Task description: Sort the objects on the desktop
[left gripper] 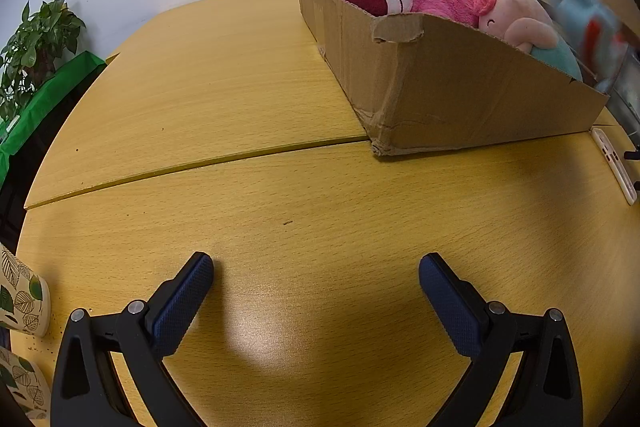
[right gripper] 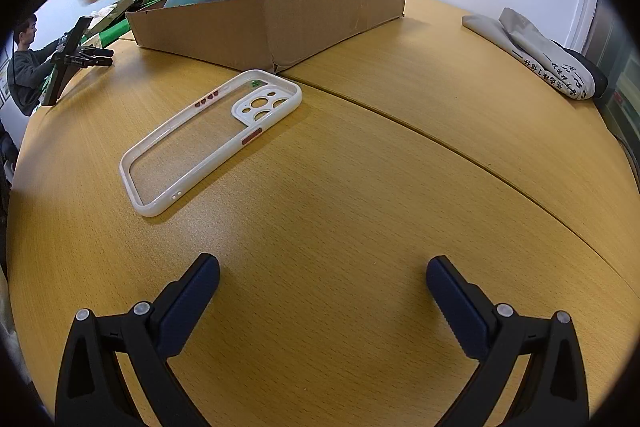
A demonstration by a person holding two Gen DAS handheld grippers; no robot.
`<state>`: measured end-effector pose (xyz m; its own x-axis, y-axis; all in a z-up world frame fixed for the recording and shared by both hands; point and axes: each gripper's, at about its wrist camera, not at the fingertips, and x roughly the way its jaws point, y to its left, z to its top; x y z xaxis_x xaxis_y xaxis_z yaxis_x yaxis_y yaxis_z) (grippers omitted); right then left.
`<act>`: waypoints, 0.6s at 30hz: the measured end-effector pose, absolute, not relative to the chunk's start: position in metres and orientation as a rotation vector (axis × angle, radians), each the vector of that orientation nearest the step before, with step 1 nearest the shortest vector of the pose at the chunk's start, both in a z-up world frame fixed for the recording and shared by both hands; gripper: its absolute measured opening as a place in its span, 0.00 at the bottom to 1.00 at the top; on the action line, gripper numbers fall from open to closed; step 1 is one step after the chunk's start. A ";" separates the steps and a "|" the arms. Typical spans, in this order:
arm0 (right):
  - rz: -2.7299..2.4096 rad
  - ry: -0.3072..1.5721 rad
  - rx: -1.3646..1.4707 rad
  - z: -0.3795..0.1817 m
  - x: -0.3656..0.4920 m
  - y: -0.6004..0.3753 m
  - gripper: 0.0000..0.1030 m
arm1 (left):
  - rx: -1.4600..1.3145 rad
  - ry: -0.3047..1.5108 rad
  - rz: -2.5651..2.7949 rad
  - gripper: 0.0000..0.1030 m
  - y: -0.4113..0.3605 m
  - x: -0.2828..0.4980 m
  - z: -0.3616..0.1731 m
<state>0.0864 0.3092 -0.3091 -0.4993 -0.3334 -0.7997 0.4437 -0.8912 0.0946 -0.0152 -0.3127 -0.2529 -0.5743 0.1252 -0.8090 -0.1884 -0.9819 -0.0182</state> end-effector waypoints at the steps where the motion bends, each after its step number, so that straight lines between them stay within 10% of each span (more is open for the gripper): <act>1: -2.382 0.170 1.233 -0.309 0.086 0.309 1.00 | -1.349 0.103 2.637 1.00 -0.312 -0.022 -0.253; 18: -2.382 0.173 1.236 -0.309 0.085 0.310 1.00 | -1.348 0.105 2.636 1.00 -0.303 -0.005 -0.252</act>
<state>0.0848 0.3097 -0.3095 -0.4983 -0.3311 -0.8013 0.4431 -0.8917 0.0928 -0.0047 -0.3029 -0.2521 -0.5735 0.1262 -0.8095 -0.1903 -0.9815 -0.0182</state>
